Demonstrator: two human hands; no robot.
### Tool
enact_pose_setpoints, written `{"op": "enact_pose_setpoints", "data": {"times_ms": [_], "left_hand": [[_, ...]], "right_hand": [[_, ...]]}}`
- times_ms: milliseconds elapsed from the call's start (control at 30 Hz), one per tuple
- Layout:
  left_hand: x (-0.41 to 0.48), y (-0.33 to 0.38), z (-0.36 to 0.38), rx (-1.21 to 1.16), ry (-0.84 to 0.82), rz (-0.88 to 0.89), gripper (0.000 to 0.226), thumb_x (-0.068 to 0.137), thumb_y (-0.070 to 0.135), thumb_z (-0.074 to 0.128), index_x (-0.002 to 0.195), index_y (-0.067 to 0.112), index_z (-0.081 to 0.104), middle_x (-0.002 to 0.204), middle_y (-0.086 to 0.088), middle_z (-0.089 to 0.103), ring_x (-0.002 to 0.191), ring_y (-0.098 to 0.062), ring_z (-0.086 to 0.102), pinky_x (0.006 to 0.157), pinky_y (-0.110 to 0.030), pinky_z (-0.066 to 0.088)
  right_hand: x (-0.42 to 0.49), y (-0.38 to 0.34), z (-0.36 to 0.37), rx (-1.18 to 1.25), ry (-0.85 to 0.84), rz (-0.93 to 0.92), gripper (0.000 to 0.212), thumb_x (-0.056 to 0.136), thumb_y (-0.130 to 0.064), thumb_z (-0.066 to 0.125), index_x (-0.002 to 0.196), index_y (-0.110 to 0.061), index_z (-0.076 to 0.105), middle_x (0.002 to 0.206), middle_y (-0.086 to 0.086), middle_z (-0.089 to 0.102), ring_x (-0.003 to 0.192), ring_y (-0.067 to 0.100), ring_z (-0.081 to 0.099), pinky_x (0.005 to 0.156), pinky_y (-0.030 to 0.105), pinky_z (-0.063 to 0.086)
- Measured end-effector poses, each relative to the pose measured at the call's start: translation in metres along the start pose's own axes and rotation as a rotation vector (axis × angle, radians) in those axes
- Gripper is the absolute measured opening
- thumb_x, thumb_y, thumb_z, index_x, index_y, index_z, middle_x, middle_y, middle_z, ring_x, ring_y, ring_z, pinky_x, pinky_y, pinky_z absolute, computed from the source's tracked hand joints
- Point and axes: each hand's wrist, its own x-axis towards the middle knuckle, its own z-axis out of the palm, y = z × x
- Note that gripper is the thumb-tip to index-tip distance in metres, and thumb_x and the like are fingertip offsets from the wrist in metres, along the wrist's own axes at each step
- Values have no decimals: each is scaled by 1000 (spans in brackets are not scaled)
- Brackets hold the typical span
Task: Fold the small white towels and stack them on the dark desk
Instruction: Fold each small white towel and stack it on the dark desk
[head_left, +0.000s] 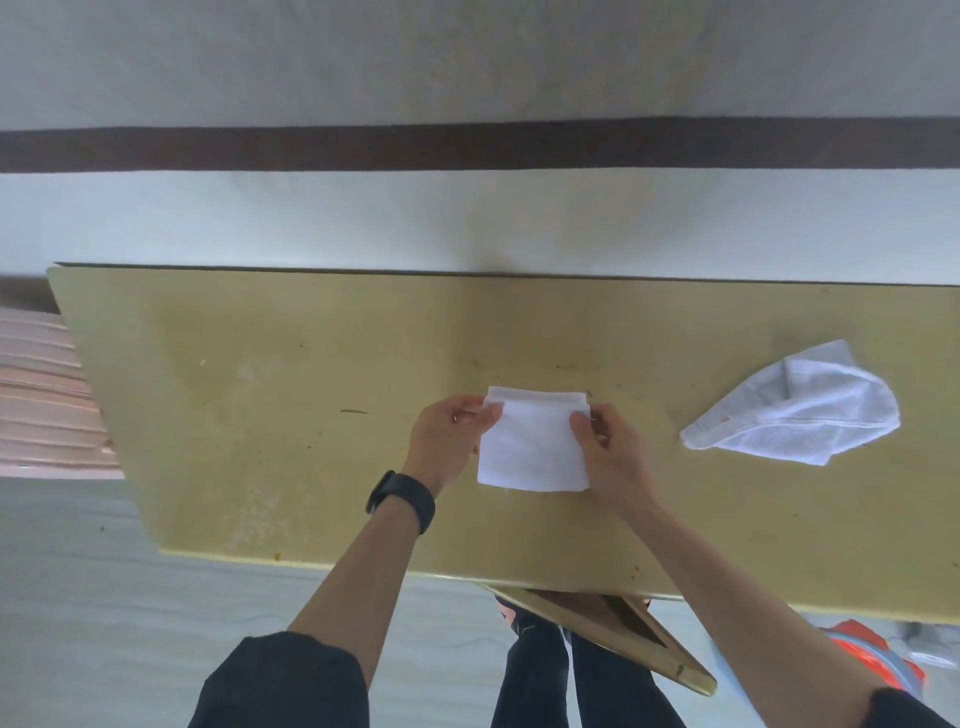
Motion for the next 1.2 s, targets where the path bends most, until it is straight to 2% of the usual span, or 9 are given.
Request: {"op": "enact_pose_setpoints", "data": {"times_ms": [133,300,500,633,867,967,1067,1133,1200], "left_hand": [[15,-4,10,39,76,-5,16,86,47,71,95,34,68,97,10,72,91,-17,70,89,-43,58],[23,-3,16,112,98,-16,20,90,46,67,102,30,65,96,14,69,90,-15,67,90,-41,57],[24,3,22,317,138,15,29,93,49,59,107,25,64,93,17,65,87,-7,62,72,-25,47],[27,5,25,351,153,15,29,93,51,57,105,25,62,95,14,66,87,-10,63,72,-27,48],[27,4,29,347,205,-17,25,90,53,59,91,29,55,84,11,67,77,-13,64,73,-36,57],[24,9,28,481,205,7,31,90,59,55,97,29,53,87,12,66,78,-14,64,73,-36,56],[12,7,25,715,270,134,42,94,60,46,119,27,47,108,8,62,90,-21,63,72,-35,51],[1,-6,23,839,338,348,43,95,50,49,130,24,47,124,0,56,103,-25,60,75,-36,50],[-6,-23,25,957,326,572,44,93,39,56,132,20,51,135,-5,55,114,-29,57,84,-39,50]], "right_hand": [[10,1,5,-112,39,39,16,103,-39,42,107,-28,53,89,-21,58,84,5,57,65,26,42],[15,2,9,-244,112,50,21,103,-41,40,109,-26,53,83,-17,58,79,12,57,68,35,46],[19,5,15,-348,179,9,22,103,-41,36,103,-25,51,79,-13,59,70,13,56,60,35,43],[20,7,16,-356,188,9,18,103,-40,37,102,-25,47,77,-13,58,67,10,54,57,33,37],[26,2,17,-362,198,55,16,100,-42,40,101,-27,45,81,-13,61,72,14,58,60,34,45],[22,-4,14,-402,190,50,23,100,-45,38,105,-24,43,78,-9,60,69,17,58,59,36,47],[10,-8,4,-528,190,56,35,98,-50,38,119,-22,40,93,-4,57,82,26,58,67,36,42],[-3,-3,-2,-567,274,0,42,98,-47,43,126,-17,44,112,1,54,100,26,54,76,35,40],[-16,5,0,-587,355,-98,41,97,-44,48,126,-15,49,117,3,52,106,24,48,82,33,38]]}}
